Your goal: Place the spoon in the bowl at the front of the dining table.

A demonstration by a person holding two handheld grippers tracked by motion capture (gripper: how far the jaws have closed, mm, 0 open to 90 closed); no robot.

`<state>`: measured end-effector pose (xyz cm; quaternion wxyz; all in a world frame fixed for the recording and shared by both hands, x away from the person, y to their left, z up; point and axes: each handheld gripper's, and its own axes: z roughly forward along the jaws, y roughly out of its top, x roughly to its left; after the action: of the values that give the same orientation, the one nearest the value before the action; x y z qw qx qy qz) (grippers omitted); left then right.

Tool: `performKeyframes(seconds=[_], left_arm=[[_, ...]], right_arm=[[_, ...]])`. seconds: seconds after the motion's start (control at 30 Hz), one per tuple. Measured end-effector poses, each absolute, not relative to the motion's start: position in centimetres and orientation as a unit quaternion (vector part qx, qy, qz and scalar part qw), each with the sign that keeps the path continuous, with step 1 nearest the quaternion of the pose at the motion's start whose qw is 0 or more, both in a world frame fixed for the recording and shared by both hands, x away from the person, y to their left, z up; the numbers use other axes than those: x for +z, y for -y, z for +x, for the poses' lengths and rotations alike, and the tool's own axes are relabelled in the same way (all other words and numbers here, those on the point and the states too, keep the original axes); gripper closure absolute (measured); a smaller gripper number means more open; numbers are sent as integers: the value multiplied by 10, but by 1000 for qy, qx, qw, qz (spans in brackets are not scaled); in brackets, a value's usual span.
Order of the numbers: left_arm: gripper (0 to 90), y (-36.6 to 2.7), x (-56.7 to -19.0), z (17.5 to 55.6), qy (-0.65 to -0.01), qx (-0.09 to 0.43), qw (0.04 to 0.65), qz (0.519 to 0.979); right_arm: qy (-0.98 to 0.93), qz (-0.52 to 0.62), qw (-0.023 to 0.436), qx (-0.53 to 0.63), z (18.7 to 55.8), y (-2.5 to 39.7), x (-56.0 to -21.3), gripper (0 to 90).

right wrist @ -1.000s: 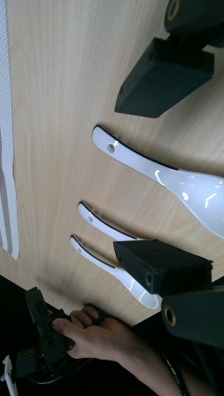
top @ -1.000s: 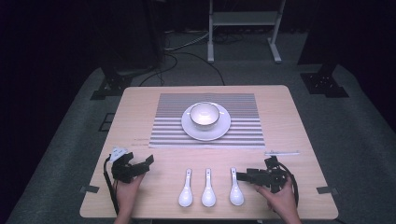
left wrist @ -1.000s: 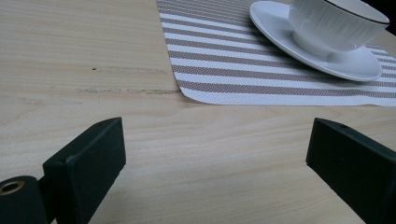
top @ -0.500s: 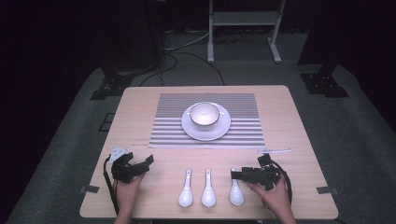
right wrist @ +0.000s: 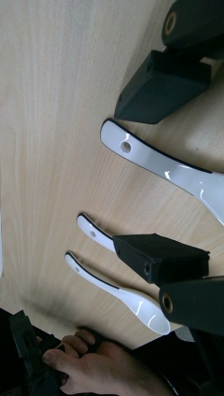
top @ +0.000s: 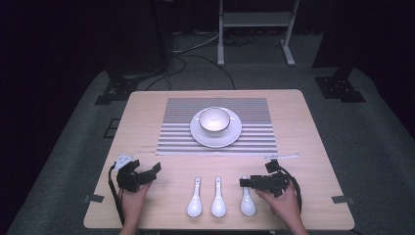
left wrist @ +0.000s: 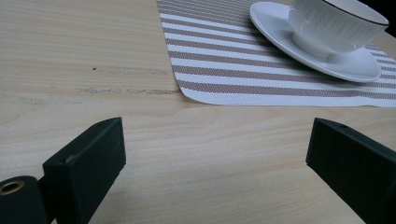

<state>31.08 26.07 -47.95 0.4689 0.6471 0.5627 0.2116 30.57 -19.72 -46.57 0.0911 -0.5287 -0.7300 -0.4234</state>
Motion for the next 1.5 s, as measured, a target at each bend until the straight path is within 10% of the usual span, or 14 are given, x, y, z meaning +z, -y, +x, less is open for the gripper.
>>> performKeyframes(seconds=[1.5], left_arm=[[35, -261, -480, 311, -565, 210, 470, 645]], right_arm=[[773, -532, 29, -344, 314, 187, -467, 750]])
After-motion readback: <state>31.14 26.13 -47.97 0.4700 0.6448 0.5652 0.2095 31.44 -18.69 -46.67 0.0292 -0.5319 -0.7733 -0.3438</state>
